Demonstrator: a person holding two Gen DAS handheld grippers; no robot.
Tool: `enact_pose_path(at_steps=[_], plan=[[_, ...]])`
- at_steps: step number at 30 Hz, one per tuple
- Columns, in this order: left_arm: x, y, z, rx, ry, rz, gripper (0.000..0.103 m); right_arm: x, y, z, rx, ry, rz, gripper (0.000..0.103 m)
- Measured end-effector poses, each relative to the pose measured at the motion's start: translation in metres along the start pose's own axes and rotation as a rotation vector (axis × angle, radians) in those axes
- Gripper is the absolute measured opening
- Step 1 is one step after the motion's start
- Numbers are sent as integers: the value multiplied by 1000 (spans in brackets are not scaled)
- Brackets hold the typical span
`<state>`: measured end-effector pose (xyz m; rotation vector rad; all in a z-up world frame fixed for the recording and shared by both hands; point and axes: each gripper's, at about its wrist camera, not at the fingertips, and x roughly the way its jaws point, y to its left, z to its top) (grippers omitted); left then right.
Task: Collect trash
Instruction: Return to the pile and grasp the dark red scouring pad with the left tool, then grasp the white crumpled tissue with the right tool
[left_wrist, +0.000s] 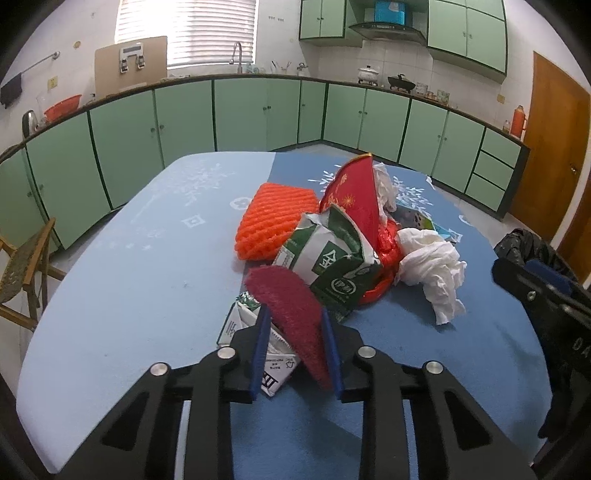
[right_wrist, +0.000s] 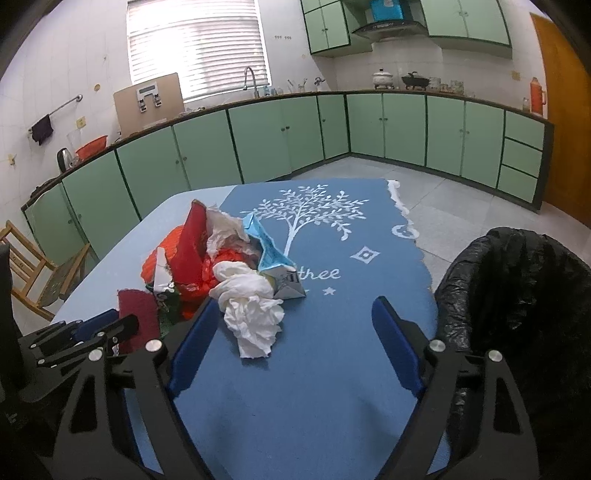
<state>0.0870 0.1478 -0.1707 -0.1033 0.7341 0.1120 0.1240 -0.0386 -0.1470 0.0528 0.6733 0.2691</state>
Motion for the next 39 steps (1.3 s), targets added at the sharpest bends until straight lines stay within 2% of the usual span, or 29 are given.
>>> enact_pose_path(at_steps=[3, 4, 6, 13, 15, 18, 19, 20, 23, 25, 26, 31, 32, 39], plan=[[-2, 1, 1, 0, -7, -6, 24, 6, 3, 0, -6, 20, 18, 73], [-2, 0, 2, 0, -10, -7, 19, 8, 3, 0, -7, 27, 23, 71], [-6, 2, 5, -6, -22, -21, 16, 12, 6, -1, -14, 45, 35, 68], [-8, 2, 10, -6, -26, -34, 14, 34, 17, -2, -25, 104, 57, 64], [-7, 2, 9, 0, -26, -32, 14, 41, 18, -2, -23, 126, 58, 59], [-4, 1, 10, 6, -17, -32, 18, 53, 19, -3, -18, 173, 75, 46], [-3, 1, 9, 4, -10, -28, 25, 56, 19, -4, -20, 186, 84, 39], [0, 1, 9, -2, 0, -32, 26, 58, 20, -5, -21, 198, 88, 31], [5, 2, 7, -8, 14, -26, 27, 58, 21, -7, -21, 202, 104, 21], [5, 2, 7, -9, 8, -21, 27, 54, 19, -6, -18, 192, 116, 18], [4, 2, 8, -10, 5, -17, 23, 51, 20, -6, -18, 182, 119, 17], [-8, 0, 12, -5, -28, -22, 21, 34, 20, 2, -30, 137, 126, 16], [-12, 0, 14, -2, -37, -27, 13, 31, 20, 4, -29, 132, 126, 16], [-30, -4, 25, -4, -73, -57, 13, 5, 14, 20, -18, 78, 131, 16]])
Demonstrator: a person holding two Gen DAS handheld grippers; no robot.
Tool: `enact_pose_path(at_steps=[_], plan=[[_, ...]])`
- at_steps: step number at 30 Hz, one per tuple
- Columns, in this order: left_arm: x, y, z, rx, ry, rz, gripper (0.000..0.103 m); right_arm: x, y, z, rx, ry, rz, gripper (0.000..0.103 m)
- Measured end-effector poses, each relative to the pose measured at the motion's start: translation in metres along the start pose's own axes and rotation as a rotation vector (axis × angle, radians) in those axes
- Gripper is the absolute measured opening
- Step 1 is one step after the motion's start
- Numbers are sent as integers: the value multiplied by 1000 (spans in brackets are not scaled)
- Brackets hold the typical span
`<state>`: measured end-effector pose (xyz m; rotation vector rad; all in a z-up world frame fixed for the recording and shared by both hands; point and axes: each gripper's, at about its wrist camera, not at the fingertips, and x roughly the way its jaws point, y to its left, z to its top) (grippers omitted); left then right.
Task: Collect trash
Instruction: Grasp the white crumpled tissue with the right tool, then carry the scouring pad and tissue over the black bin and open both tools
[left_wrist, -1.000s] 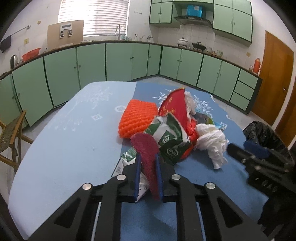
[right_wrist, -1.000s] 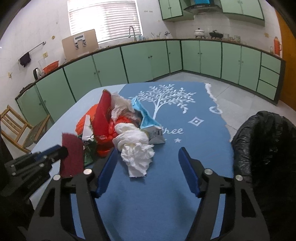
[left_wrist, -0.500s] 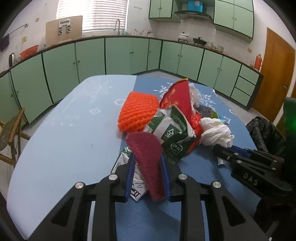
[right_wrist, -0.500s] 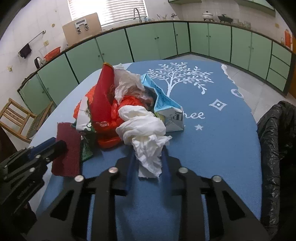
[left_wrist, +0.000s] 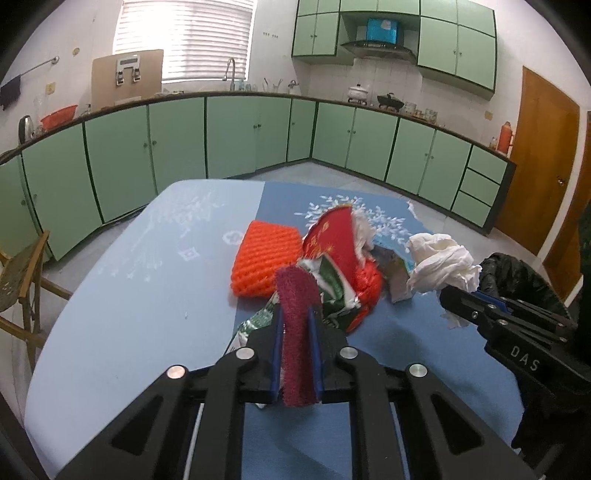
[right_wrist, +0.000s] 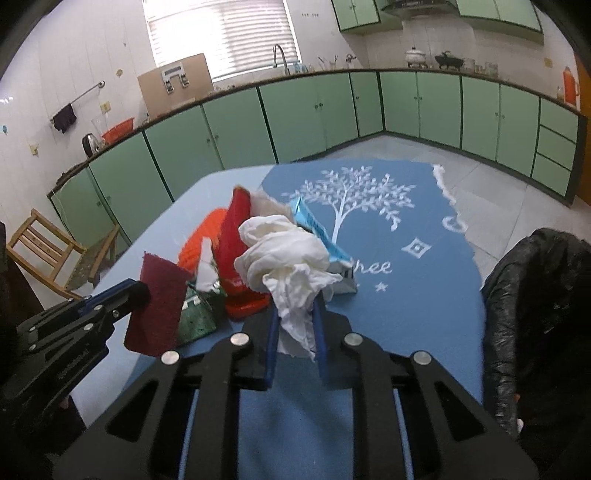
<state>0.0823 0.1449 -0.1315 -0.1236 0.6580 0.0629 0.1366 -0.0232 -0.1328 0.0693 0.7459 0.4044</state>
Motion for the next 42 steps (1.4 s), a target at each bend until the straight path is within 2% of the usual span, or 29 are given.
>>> enact_pose_path(at_steps=[20, 29, 42], plan=[[-40, -41, 35, 54, -98, -52, 13, -75, -11, 27, 2, -125, -35, 16], [-53, -78, 47, 88, -136, -118, 13, -112, -29, 30, 30, -178, -71, 16], [-57, -144, 56, 150, -151, -227, 13, -159, -81, 23, 77, -232, -175, 16]])
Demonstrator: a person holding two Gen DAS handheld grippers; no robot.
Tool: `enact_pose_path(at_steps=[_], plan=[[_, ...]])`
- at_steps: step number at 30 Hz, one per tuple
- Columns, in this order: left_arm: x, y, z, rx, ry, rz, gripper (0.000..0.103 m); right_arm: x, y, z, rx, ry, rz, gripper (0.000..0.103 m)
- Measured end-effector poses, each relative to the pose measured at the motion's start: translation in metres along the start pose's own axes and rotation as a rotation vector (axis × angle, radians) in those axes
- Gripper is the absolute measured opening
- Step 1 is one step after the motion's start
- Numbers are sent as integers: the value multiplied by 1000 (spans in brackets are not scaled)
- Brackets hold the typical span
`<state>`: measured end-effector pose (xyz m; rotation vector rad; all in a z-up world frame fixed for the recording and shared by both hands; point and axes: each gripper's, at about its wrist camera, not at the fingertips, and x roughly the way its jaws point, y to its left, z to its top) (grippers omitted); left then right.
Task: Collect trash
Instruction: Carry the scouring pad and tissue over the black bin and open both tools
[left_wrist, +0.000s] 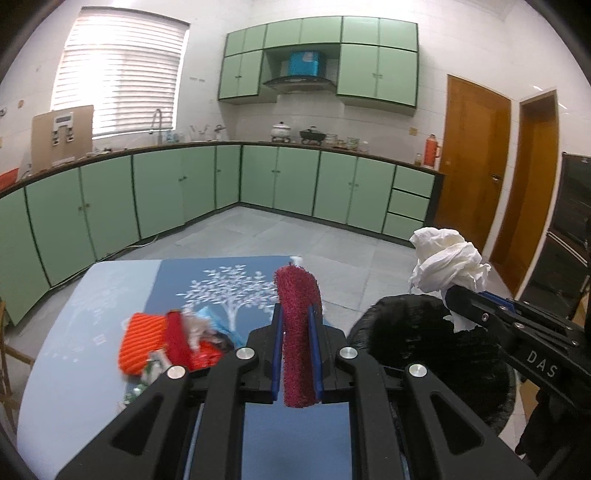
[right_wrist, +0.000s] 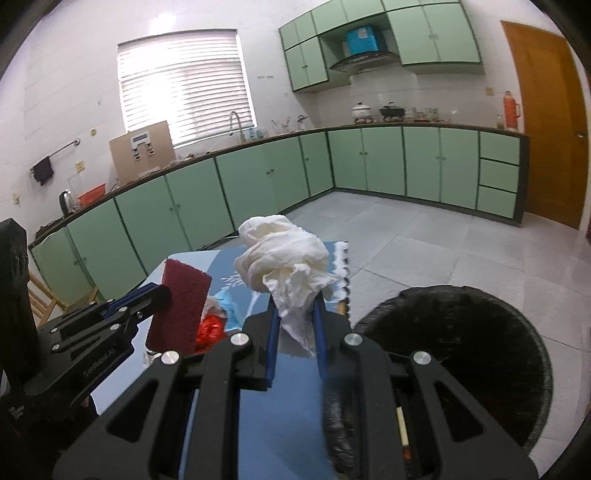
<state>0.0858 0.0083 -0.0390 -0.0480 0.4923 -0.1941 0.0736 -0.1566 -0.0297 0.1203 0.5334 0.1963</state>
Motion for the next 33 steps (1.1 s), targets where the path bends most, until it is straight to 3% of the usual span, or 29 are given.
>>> enact_pose_path(at_steps=[14, 28, 33], plan=[[45, -94, 4, 68, 19, -150, 13, -28, -93, -17, 62, 2, -178, 16], [106, -160, -10, 117, 92, -231, 13, -8, -170, -59, 148, 80, -281, 16], [120, -168, -14, 125, 122, -251, 17, 2, -182, -69, 159, 109, -310, 29]])
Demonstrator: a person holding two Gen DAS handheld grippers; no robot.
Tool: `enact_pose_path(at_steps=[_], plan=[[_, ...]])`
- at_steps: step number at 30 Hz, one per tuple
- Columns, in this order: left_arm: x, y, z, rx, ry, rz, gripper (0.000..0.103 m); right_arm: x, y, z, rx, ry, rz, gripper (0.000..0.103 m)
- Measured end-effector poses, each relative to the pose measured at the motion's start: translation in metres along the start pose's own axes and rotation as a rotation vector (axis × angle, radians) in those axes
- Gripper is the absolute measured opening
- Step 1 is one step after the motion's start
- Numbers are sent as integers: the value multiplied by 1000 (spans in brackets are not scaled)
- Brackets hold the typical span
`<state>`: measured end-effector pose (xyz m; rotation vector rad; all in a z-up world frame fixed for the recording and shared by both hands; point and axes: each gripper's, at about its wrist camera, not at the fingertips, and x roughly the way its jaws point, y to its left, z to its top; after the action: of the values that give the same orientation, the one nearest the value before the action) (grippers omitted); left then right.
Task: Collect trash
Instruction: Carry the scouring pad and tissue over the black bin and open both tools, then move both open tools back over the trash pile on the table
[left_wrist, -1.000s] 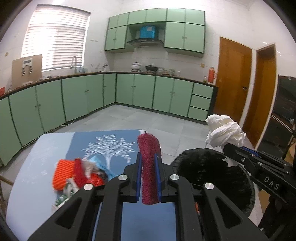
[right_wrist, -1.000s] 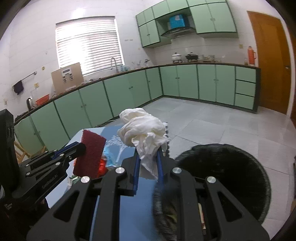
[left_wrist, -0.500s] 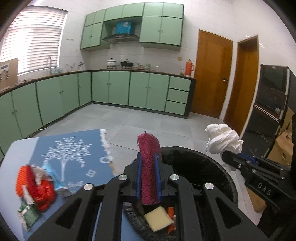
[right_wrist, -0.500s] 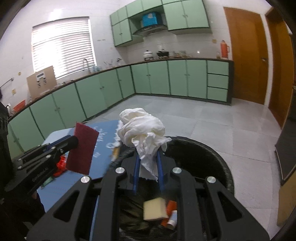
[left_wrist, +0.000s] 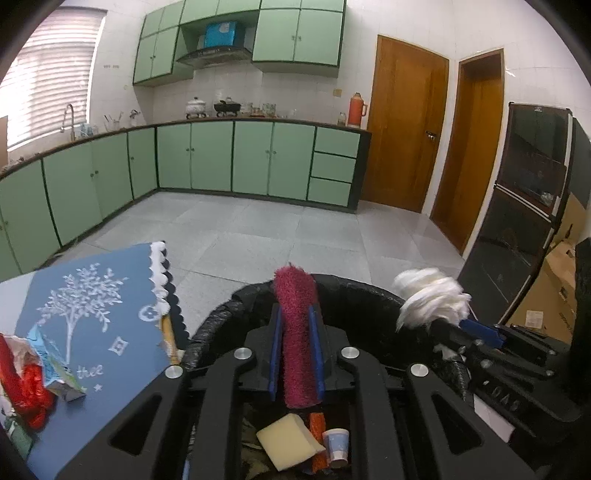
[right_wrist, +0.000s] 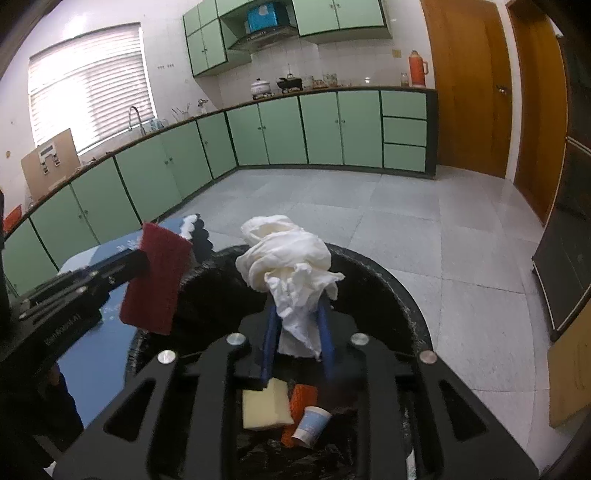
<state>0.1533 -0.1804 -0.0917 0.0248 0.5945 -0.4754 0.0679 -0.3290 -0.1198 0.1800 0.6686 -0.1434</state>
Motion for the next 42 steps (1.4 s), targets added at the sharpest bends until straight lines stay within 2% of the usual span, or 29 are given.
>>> enact_pose_path(at_steps=[2, 3, 4, 6, 8, 9, 11, 17, 24, 33, 42], plan=[[2, 0, -1, -3, 7, 1, 40, 5, 0, 2, 5, 4, -14, 45], [2, 2, 0, -6, 6, -1, 43, 5, 0, 0, 7, 4, -22, 51], [1, 3, 0, -10, 5, 0, 46, 5, -1, -2, 10, 2, -33, 61], [-1, 7, -1, -11, 5, 10, 47, 4, -2, -4, 19, -10, -53, 71], [-4, 12, -1, -19, 2, 22, 49, 2, -3, -6, 27, -21, -68, 88], [-7, 14, -1, -23, -3, 31, 51, 0, -4, -6, 33, -30, -76, 90], [-17, 21, -1, -25, -24, 58, 57, -3, -2, -7, 45, -36, -65, 90], [-54, 57, -5, -27, -74, 153, 61, -11, 23, -2, 32, -62, -18, 90], [-100, 115, -17, -64, -104, 295, 62, -12, 87, 4, -28, -76, 95, 90], [-139, 186, -48, -125, -77, 453, 62, -4, 174, 1, -106, -60, 221, 90], [-157, 227, -81, -165, -36, 514, 62, 6, 228, -11, -166, -35, 269, 90]])
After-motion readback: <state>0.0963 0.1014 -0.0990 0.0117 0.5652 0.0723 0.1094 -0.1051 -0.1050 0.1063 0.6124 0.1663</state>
